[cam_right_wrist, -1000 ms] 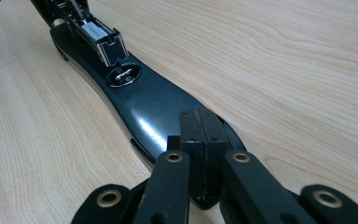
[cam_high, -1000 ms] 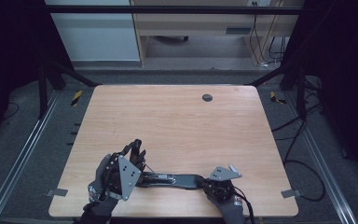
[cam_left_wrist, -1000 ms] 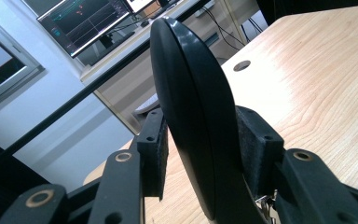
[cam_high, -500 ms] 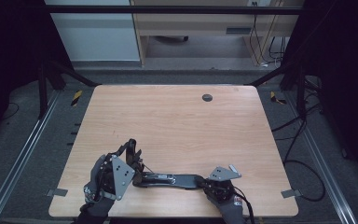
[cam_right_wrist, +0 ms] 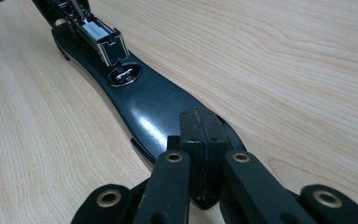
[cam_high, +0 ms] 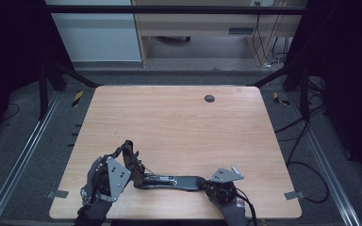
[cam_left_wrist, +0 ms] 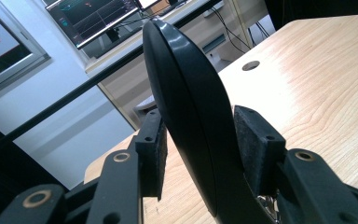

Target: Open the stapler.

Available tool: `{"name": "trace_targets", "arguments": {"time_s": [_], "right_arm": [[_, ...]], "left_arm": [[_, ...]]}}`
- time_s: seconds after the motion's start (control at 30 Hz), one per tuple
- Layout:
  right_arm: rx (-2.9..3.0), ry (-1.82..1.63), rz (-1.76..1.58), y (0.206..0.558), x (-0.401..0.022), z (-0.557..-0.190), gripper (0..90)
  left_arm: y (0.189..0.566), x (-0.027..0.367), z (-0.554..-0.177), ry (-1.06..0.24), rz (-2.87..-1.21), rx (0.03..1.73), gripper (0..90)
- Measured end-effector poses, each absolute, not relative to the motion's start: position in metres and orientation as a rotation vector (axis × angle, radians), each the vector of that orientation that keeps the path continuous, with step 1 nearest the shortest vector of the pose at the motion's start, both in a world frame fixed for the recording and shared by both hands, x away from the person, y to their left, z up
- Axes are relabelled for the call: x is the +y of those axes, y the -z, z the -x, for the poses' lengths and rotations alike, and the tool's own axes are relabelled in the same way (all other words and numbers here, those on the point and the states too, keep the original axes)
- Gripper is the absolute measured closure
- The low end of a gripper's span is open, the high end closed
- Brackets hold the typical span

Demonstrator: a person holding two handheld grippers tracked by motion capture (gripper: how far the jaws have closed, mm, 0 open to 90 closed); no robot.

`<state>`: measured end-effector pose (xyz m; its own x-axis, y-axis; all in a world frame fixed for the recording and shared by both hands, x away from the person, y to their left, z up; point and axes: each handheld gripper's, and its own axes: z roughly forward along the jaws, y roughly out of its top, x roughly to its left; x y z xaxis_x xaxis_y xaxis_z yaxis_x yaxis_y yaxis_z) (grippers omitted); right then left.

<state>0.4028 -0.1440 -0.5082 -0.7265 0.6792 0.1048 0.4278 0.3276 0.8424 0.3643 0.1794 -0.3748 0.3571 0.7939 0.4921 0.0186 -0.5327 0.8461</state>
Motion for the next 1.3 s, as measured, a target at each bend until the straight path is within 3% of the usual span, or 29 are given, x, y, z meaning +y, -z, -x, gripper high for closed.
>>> {"name": "trace_targets", "arguments": {"time_s": [1.3], "right_arm": [[2.33,-1.354,-0.995,0.508,-0.142,-0.403,90.0]], "left_arm": [[0.381,0.226,-0.364,-1.174,-1.748,0.85,51.7]]}}
